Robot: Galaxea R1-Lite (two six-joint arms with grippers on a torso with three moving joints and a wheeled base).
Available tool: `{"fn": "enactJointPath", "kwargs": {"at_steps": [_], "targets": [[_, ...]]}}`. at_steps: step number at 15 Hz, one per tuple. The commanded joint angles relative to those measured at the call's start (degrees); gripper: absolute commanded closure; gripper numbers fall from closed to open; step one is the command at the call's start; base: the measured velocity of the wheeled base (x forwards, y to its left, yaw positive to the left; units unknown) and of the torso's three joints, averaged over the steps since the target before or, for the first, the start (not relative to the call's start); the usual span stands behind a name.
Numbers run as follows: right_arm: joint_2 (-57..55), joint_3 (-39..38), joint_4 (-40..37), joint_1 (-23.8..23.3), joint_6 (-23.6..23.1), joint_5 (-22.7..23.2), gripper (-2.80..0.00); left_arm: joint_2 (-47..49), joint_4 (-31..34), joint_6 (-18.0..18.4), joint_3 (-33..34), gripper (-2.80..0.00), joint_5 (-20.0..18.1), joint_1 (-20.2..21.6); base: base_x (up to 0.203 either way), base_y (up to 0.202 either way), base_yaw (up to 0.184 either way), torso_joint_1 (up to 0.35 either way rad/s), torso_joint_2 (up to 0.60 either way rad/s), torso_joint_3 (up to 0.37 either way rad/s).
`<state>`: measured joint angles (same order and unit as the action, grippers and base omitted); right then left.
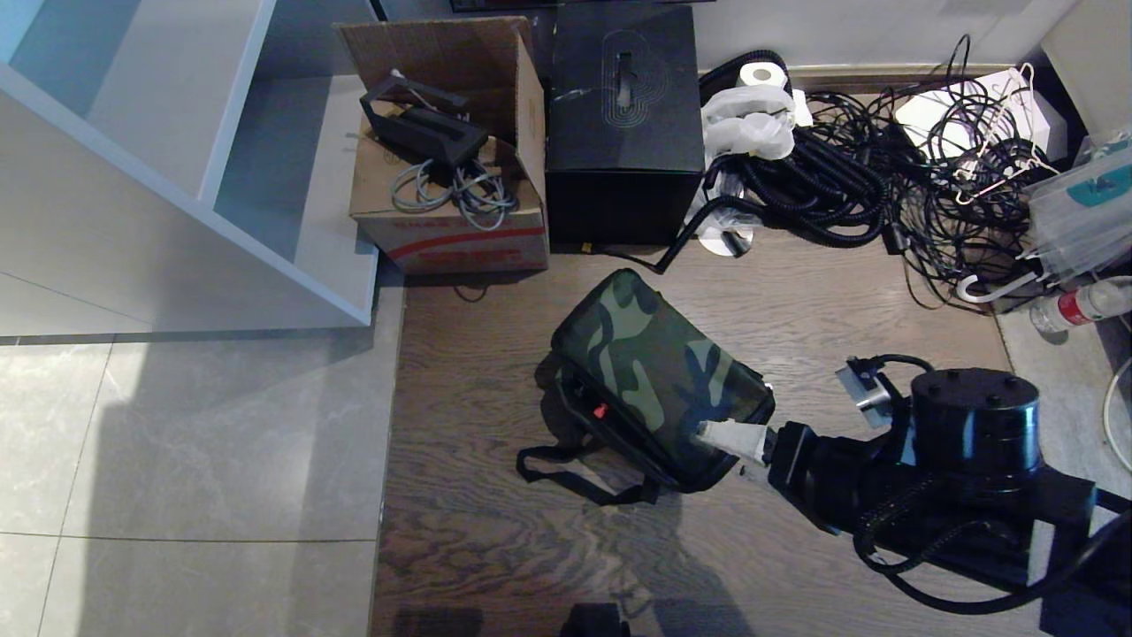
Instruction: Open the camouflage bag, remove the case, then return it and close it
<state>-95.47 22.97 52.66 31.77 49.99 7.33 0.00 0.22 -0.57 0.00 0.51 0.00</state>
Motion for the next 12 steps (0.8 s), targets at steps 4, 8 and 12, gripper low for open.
{"fn": "enactJointPath", "kwargs": {"at_steps": [4,8,12], "targets": [[23.5,-4.4,-14.9,-2.1,-1.0,-0.3,0.0,0.0,0.0,0.0,0.0,0.0,0.0,0.0,0.0,0.0,0.0,0.0,0.0,0.0],[44.4,-5.2,-39.7,-3.8,-10.7,-3.7,0.0,0.0,0.0,0.0,0.0,0.0,0.0,0.0,0.0,0.0,0.0,0.0,0.0,0.0],[66.4,-10.4,-55.8,-15.3,-36.1,-4.0,0.0,0.0,0.0,0.0,0.0,0.0,0.0,0.0,0.0,0.0,0.0,0.0,0.0,0.0]]}}
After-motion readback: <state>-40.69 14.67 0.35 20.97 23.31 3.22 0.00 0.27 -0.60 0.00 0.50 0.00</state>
